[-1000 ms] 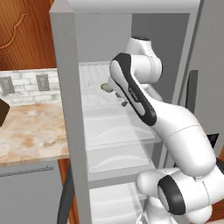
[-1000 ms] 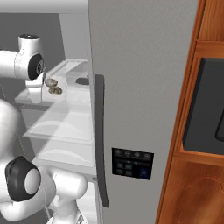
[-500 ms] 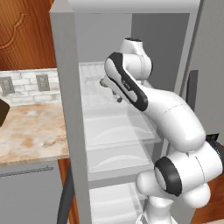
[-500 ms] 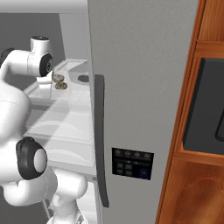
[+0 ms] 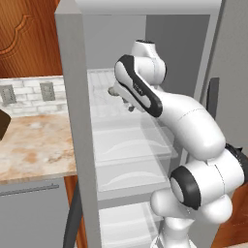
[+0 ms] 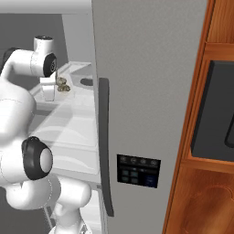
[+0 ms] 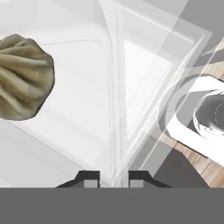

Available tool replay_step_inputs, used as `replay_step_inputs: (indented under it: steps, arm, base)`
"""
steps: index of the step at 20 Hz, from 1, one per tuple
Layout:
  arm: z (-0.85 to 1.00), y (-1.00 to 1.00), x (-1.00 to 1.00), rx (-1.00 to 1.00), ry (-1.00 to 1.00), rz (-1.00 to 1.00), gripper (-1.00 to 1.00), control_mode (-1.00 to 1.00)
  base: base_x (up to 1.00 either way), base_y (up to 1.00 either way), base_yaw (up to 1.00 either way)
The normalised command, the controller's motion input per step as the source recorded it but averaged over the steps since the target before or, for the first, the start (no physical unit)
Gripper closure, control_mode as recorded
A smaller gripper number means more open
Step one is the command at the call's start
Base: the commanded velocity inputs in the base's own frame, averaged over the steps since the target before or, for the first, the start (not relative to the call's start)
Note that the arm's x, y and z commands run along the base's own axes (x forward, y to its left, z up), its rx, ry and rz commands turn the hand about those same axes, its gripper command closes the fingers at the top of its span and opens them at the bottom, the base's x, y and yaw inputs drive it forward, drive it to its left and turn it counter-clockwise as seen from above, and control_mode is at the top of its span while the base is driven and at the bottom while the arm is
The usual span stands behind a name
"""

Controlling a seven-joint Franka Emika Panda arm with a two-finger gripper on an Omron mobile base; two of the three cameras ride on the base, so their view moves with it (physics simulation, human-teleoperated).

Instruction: Place two dumplings into each of the tupperware containers and then place the containers in the fridge.

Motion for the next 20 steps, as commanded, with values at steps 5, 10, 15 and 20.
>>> replay_step_inputs:
  steps: [5, 10, 15, 20]
  arm:
    - [0.0, 0.0, 0.0, 0.0, 0.0, 0.0, -1.0, -1.0]
    - [0.0, 0.0, -0.05, 0.0, -0.03, 0.0, -1.0, -1.0]
    - [0.0, -0.12, -0.6, 0.01, -0.39, 0.01, -1.0, -1.0]
    - [0.46, -0.44, -0.85, 0.06, -0.18, 0.0, -1.0, -1.0]
  base:
    - [0.0, 0.0, 0.0]
    - [0.0, 0.0, 0.0]
    - [0.0, 0.0, 0.0]
    - [0.0, 0.0, 0.0]
